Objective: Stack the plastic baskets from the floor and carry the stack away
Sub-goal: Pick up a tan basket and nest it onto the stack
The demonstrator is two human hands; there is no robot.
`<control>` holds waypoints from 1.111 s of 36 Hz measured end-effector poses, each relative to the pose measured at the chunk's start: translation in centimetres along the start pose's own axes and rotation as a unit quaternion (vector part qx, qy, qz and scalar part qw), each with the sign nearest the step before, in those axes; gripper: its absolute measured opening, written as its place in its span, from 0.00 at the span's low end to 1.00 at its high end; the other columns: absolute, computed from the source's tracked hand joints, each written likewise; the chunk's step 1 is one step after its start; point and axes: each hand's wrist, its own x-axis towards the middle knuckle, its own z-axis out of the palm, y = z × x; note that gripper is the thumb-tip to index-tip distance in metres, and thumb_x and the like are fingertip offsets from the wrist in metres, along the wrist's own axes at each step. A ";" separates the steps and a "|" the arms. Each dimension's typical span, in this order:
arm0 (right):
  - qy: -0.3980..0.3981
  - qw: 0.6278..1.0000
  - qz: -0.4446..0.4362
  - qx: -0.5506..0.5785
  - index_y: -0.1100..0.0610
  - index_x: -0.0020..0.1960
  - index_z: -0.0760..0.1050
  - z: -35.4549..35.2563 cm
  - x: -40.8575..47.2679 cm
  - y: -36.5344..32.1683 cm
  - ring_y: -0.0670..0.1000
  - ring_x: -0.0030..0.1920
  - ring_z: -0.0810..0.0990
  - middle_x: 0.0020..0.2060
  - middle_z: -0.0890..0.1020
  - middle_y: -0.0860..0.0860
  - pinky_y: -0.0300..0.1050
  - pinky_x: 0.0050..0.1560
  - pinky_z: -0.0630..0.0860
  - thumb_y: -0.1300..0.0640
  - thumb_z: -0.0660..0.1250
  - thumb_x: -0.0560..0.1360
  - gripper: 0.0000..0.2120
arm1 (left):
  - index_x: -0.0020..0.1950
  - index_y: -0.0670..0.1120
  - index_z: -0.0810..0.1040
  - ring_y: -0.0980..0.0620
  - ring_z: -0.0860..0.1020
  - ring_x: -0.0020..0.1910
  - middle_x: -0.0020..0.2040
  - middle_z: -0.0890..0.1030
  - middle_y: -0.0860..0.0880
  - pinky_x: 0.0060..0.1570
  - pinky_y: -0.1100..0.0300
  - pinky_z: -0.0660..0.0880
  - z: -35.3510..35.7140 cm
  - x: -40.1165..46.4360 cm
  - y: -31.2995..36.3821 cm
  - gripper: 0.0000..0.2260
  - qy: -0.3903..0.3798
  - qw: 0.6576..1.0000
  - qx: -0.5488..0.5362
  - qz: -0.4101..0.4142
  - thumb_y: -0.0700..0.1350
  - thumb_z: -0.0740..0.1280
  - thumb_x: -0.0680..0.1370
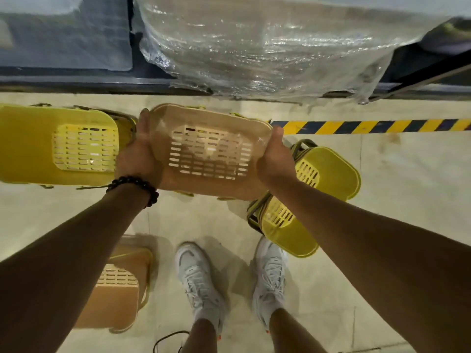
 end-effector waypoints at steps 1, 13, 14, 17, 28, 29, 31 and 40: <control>-0.003 1.000 -0.005 0.005 0.58 0.75 0.59 -1.3 -0.7 -1.0 0.58 0.43 0.80 0.45 0.80 0.55 0.46 0.37 0.69 0.55 0.59 0.74 0.30 | 0.74 0.41 0.68 0.38 0.78 0.37 0.34 0.73 0.44 0.41 0.43 0.76 -1.4 -0.6 0.3 0.24 0.008 1.000 -0.009 0.004 0.39 0.61 0.78; -0.004 0.994 -0.076 -0.076 0.55 0.79 0.53 -18.9 -11.2 -13.8 0.65 0.46 0.81 0.50 0.81 0.61 0.58 0.45 0.80 0.70 0.61 0.77 0.34 | 0.78 0.65 0.47 0.45 0.72 0.33 0.33 0.69 0.53 0.37 0.49 0.71 -23.4 -8.8 5.5 0.34 0.062 0.985 -0.155 0.034 0.52 0.59 0.76; 0.000 0.994 -0.082 -0.076 0.55 0.79 0.53 -20.1 -12.0 -14.6 0.65 0.47 0.81 0.51 0.81 0.62 0.58 0.45 0.80 0.69 0.61 0.77 0.35 | 0.78 0.64 0.48 0.46 0.70 0.32 0.32 0.69 0.54 0.36 0.50 0.69 -24.6 -9.5 5.8 0.34 0.074 0.983 -0.160 0.040 0.52 0.59 0.75; 0.012 0.991 -0.108 -0.082 0.54 0.80 0.52 -23.0 -13.9 -16.4 0.66 0.49 0.82 0.53 0.81 0.63 0.54 0.44 0.76 0.67 0.61 0.79 0.34 | 0.77 0.69 0.43 0.43 0.74 0.35 0.37 0.77 0.46 0.38 0.48 0.72 -27.5 -11.7 6.5 0.34 0.083 0.977 -0.195 0.020 0.61 0.58 0.76; -0.016 0.972 -0.183 -0.147 0.52 0.78 0.54 -26.1 -15.3 -16.8 0.64 0.47 0.80 0.51 0.81 0.60 0.54 0.45 0.75 0.69 0.59 0.76 0.34 | 0.80 0.66 0.45 0.43 0.76 0.38 0.44 0.78 0.46 0.41 0.48 0.75 -27.4 -18.3 7.2 0.37 0.106 0.969 -0.220 -0.037 0.52 0.63 0.78; -0.019 0.969 -0.190 -0.157 0.51 0.77 0.55 -26.1 -15.0 -16.4 0.63 0.45 0.79 0.49 0.80 0.59 0.53 0.43 0.74 0.69 0.58 0.76 0.33 | 0.80 0.65 0.45 0.43 0.75 0.38 0.45 0.79 0.45 0.41 0.49 0.73 -26.7 -18.9 7.4 0.36 0.109 0.968 -0.220 -0.056 0.53 0.63 0.78; -0.028 0.962 -0.206 -0.175 0.50 0.78 0.54 -26.4 -14.3 -15.3 0.56 0.39 0.77 0.45 0.78 0.55 0.51 0.40 0.71 0.70 0.57 0.76 0.34 | 0.79 0.66 0.42 0.40 0.76 0.39 0.48 0.81 0.40 0.42 0.50 0.69 -24.9 -20.7 8.1 0.37 0.102 0.967 -0.208 -0.105 0.53 0.61 0.78; -0.131 0.914 -0.268 -0.274 0.49 0.80 0.53 -28.8 -10.5 -9.3 0.56 0.38 0.77 0.43 0.79 0.55 0.49 0.35 0.70 0.68 0.61 0.78 0.35 | 0.81 0.65 0.48 0.35 0.80 0.49 0.57 0.81 0.38 0.48 0.46 0.76 -14.4 -29.6 15.5 0.39 0.080 0.923 -0.288 -0.243 0.50 0.69 0.77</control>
